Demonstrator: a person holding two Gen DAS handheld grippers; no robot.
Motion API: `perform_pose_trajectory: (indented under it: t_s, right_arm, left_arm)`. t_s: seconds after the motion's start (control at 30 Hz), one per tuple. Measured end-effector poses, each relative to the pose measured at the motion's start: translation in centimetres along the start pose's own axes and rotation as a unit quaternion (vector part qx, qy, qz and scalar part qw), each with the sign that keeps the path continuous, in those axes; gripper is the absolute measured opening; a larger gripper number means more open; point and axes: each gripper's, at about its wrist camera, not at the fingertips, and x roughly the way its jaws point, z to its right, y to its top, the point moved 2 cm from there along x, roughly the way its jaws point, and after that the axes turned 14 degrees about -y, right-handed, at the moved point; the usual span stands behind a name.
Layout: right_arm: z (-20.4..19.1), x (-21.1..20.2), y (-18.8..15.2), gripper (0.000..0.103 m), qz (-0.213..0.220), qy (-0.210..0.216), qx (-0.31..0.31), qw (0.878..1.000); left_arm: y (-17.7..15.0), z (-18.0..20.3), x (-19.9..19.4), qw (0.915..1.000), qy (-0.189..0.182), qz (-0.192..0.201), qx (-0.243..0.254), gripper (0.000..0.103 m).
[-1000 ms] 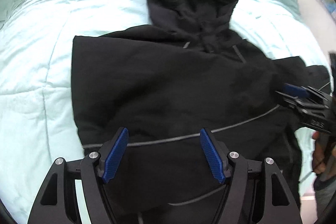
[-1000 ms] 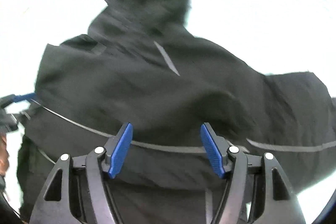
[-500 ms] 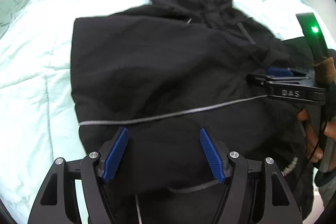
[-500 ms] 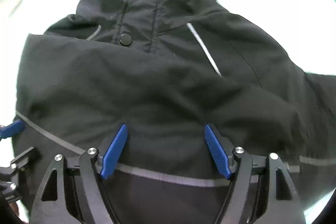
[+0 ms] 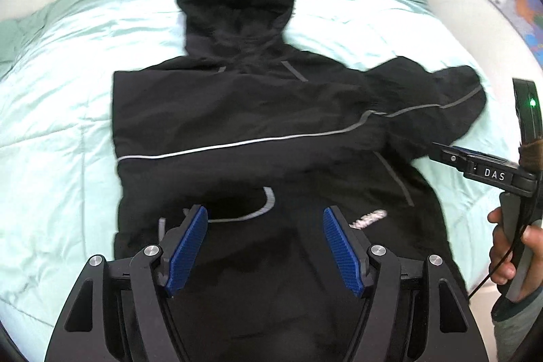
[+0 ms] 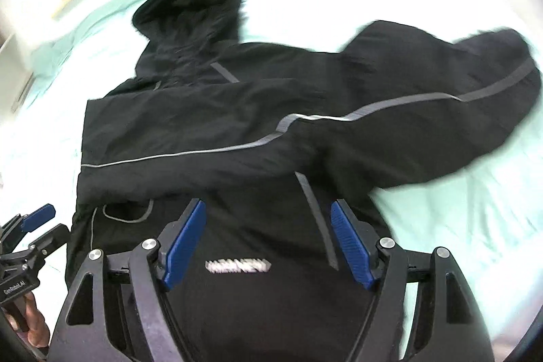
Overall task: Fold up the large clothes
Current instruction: 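Grasp the other sleeve with the right tool and lift it across the body, then lay the held sleeve and jacket side over the body, open the right tool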
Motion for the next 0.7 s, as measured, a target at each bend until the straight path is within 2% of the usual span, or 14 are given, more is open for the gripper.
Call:
perform_pose_trajectory:
  t_s: [0.17,0.37,0.57,0.7]
  right_arm:
    - [8.5,-1.4,-1.3,0.077,0.003,-0.019,0.060,0.998]
    - [19.8,-1.1,0.8,0.077,0.021,-0.062,0.095,0.993]
    - [31.1,1.2,6.0,0.077,0.060,-0.065,0.139,0.986]
    - [36.8,4.7,10.2,0.078,0.058,-0.028,0.168,0.984]
  left_arm:
    - [-0.1,4.5,0.8,0.9995,-0.016,-0.004,0.027,0.072]
    - [-0.1,11.1,4.3,0.9984,-0.032,-0.016,0.044,0.072]
    - [0.6,16.7,9.7,0.9978,-0.037,-0.019,0.052,0.072]
    - [0.9,19.5,13.6,0.9978,-0.036,-0.022,0.052,0.072]
